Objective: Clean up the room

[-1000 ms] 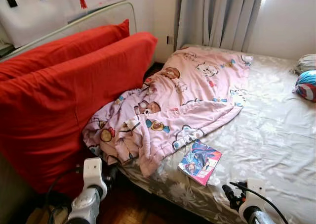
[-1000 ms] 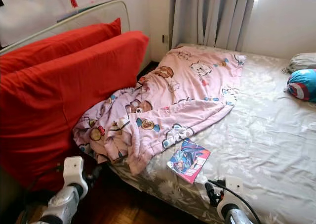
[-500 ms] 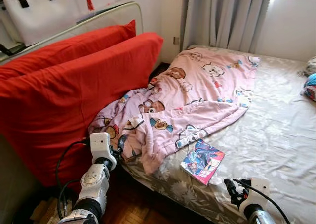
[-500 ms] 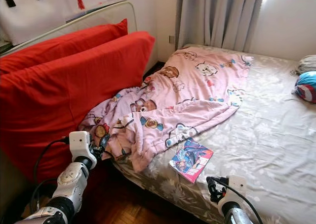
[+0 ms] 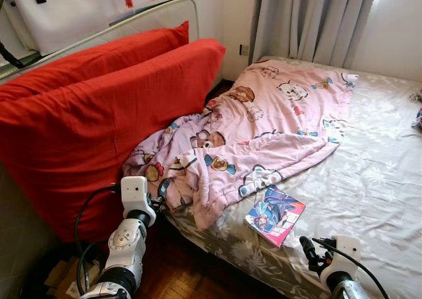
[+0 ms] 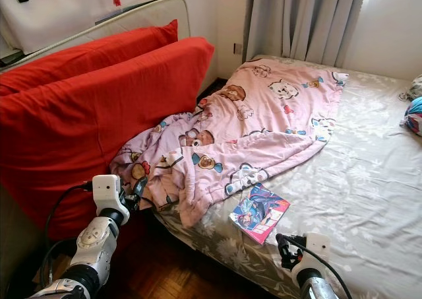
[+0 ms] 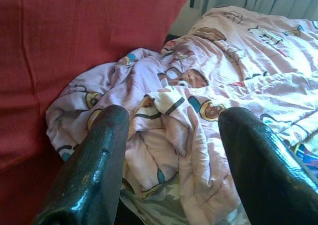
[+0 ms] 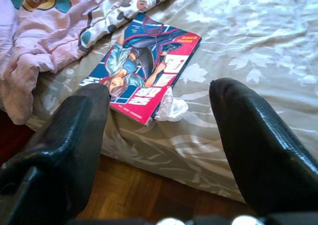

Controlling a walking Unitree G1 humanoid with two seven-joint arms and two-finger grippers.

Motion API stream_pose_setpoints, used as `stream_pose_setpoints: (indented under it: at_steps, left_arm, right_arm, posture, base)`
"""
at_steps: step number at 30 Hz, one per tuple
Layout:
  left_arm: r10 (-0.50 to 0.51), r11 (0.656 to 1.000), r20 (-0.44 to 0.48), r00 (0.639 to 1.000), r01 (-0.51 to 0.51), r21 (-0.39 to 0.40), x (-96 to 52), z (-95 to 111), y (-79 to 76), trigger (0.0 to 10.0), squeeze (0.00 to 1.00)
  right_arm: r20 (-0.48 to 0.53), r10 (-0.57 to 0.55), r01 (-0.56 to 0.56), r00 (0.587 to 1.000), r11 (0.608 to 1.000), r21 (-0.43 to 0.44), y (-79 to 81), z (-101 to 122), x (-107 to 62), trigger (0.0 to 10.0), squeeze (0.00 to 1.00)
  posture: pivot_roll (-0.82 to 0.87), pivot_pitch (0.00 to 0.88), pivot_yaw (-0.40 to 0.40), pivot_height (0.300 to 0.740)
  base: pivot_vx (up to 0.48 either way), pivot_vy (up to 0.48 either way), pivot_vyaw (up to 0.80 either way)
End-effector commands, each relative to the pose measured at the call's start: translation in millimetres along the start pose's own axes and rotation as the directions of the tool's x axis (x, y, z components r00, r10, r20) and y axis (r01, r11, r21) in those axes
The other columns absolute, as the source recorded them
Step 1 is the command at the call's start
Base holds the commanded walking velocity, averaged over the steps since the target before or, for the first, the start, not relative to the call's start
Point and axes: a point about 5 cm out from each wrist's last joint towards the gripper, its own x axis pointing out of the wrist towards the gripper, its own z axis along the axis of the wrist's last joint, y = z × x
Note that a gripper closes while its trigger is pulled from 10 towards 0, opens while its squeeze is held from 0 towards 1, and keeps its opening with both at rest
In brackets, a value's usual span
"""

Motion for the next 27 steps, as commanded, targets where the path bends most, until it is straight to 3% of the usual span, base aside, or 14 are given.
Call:
stream_pose_setpoints:
  at_steps: [1, 5, 8, 12, 13, 15, 18, 21, 22, 23, 24, 25, 27]
  left_arm:
    - [0.002, 1.000, 0.020, 1.000, -0.002, 0.016, -1.8, 2, 3.2, 10.0, 0.00]
    - [-0.001, 1.000, 0.023, 1.000, 0.000, 0.017, -1.8, 2, 2.7, 10.0, 0.00]
    - [-0.005, 1.000, 0.022, 1.000, 0.005, 0.018, -1.2, 2, 1.6, 10.0, 0.00]
    - [-0.008, 1.000, 0.017, 1.000, 0.008, 0.018, -0.6, 2, 1.0, 10.0, 0.00]
    - [-0.010, 1.000, 0.014, 1.000, 0.010, 0.020, 0.0, 2, 0.5, 10.0, 0.00]
    - [-0.011, 1.000, 0.011, 1.000, 0.010, 0.022, 0.1, 2, 0.3, 10.0, 0.00]
    - [-0.006, 1.000, 0.005, 1.000, 0.006, 0.028, 0.1, 2, 0.9, 10.0, 0.00]
    - [-0.003, 1.000, 0.006, 1.000, 0.003, 0.026, 0.2, 2, 1.5, 10.0, 0.00]
    - [-0.002, 1.000, 0.006, 1.000, 0.002, 0.026, 0.1, 2, 1.8, 10.0, 0.00]
    - [-0.001, 1.000, 0.006, 1.000, 0.001, 0.026, 0.1, 2, 2.2, 10.0, 0.00]
    - [0.000, 1.000, 0.006, 1.000, 0.000, 0.026, 0.1, 2, 2.4, 10.0, 0.00]
    - [0.003, 1.000, 0.005, 1.000, -0.003, 0.026, -0.3, 2, 3.3, 10.0, 0.00]
    - [0.007, 1.000, 0.005, 1.000, -0.007, 0.026, -0.4, 2, 4.0, 10.0, 0.00]
  right_arm:
    - [0.009, -0.003, 0.003, 1.000, 1.000, -0.016, -0.3, 0, -0.9, 10.0, 0.00]
    - [0.006, -0.020, 0.020, 1.000, 0.999, -0.025, -1.5, -1, -1.5, 10.0, 0.00]
    - [-0.022, -0.042, 0.039, 0.999, 0.994, -0.099, -3.2, -2, -1.5, 10.0, 0.00]
    - [-0.167, -0.091, 0.048, 0.982, 0.968, -0.245, -7.3, -12, -1.9, 10.0, 0.00]
    - [-0.206, -0.094, 0.048, 0.974, 0.975, -0.218, -7.7, -17, -2.7, 10.0, 0.00]
    - [-0.166, -0.078, 0.047, 0.983, 0.982, -0.183, -6.2, -14, -2.3, 10.0, 0.00]
    - [-0.009, -0.038, 0.037, 0.999, 0.993, -0.109, -2.4, -1, -1.4, 10.0, 0.00]
    - [0.088, -0.024, 0.034, 0.996, 0.993, -0.114, -0.9, 8, -1.8, 10.0, 0.00]
    - [0.230, 0.035, 0.005, 0.973, 0.985, -0.171, 27.6, 46, 19.5, 10.0, 0.00]
    - [0.427, 0.120, -0.023, 0.896, 0.974, -0.226, 76.7, 109, 40.6, 10.0, 0.00]
    - [0.480, 0.142, -0.031, 0.866, 0.972, -0.232, 92.7, 129, 44.0, 10.0, 0.00]
    - [0.499, 0.152, -0.042, 0.853, 0.973, -0.225, 97.4, 139, 45.4, 10.0, 0.00]
    - [0.506, 0.152, -0.041, 0.849, 0.974, -0.223, 94.2, 138, 44.3, 10.0, 0.00]
  posture:
    - [-0.01, 0.000, 0.040, 0.740]
    - [-0.01, 0.000, 0.040, 0.740]
    - [-0.01, 0.000, 0.040, 0.740]
    - [-0.01, 0.000, 0.040, 0.740]
    - [-0.01, 0.000, 0.040, 0.740]
    - [-0.01, 0.000, 0.040, 0.740]
    - [-0.01, 0.000, 0.038, 0.740]
    - [-0.01, 0.000, 0.038, 0.740]
    - [-0.01, 0.000, 0.037, 0.740]
    - [-0.01, 0.000, 0.037, 0.740]
    - [-0.01, 0.000, 0.038, 0.740]
    - [-0.01, 0.000, 0.038, 0.740]
    - [-0.01, 0.000, 0.036, 0.740]
  base:
    - [0.000, 0.000, 0.00]
    - [0.000, 0.000, 0.00]
    - [0.000, 0.000, 0.00]
    - [0.000, 0.000, 0.00]
    - [0.000, 0.000, 0.00]
    - [0.000, 0.000, 0.00]
    - [0.000, 0.000, 0.00]
    - [0.000, 0.000, 0.00]
    - [0.000, 0.000, 0.00]
    - [0.000, 0.000, 0.00]
    - [0.000, 0.000, 0.00]
    - [0.000, 0.000, 0.00]
    - [0.000, 0.000, 0.00]
